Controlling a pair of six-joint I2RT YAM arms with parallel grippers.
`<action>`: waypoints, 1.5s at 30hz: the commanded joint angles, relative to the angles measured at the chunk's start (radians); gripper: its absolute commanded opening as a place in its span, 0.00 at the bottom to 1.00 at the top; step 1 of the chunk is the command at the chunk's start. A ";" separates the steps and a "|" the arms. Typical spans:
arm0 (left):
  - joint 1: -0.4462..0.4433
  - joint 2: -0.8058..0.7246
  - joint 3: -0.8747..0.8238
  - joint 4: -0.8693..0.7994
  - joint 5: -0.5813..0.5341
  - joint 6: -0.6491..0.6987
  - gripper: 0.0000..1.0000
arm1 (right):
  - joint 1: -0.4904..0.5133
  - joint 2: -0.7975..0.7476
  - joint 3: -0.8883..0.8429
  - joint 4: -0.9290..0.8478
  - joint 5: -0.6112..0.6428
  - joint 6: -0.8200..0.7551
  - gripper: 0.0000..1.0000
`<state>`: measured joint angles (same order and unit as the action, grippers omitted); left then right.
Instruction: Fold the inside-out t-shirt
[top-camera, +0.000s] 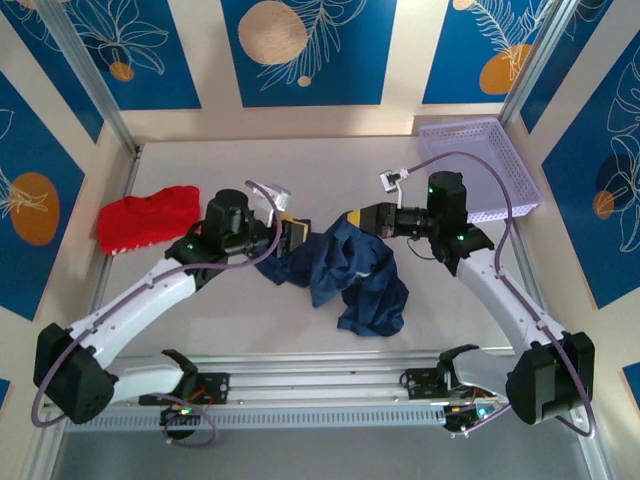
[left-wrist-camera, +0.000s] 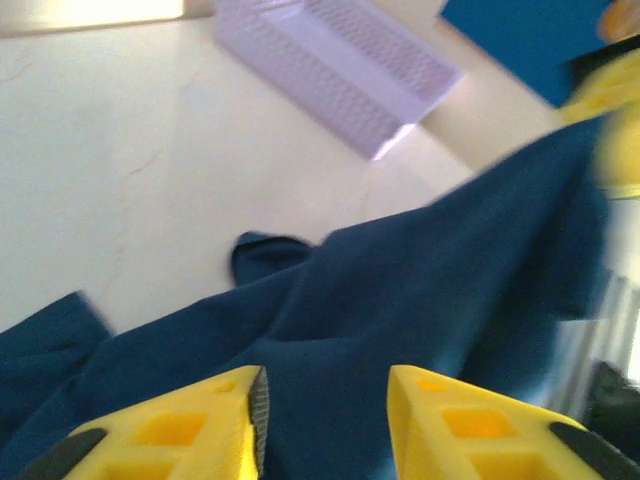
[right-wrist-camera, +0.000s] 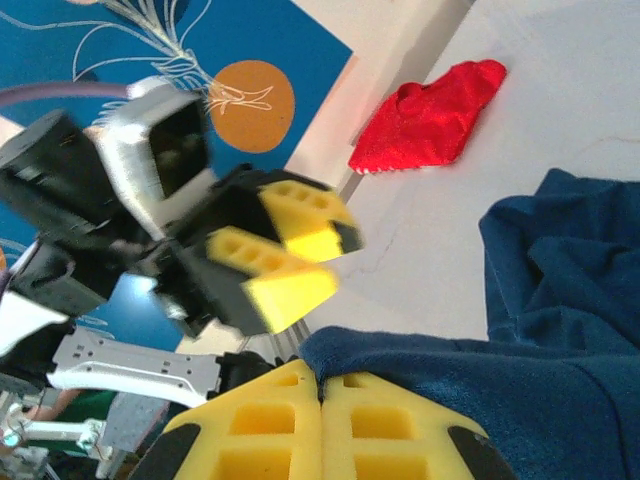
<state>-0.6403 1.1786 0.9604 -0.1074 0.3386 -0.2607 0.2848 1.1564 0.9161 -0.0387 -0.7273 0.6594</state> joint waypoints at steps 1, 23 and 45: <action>-0.081 -0.011 -0.002 0.050 0.064 0.060 0.42 | -0.010 0.011 0.022 -0.040 0.029 0.035 0.00; -0.156 0.225 0.052 0.200 0.021 0.029 0.00 | -0.071 -0.015 0.019 -0.082 0.023 0.032 0.00; 0.036 -0.018 -0.035 0.154 0.239 0.140 0.00 | 0.035 -0.075 0.042 -0.374 0.343 -0.238 0.28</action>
<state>-0.6147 1.1854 0.9142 0.0589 0.5686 -0.1463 0.2977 1.1378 0.9684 -0.3485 -0.4538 0.4881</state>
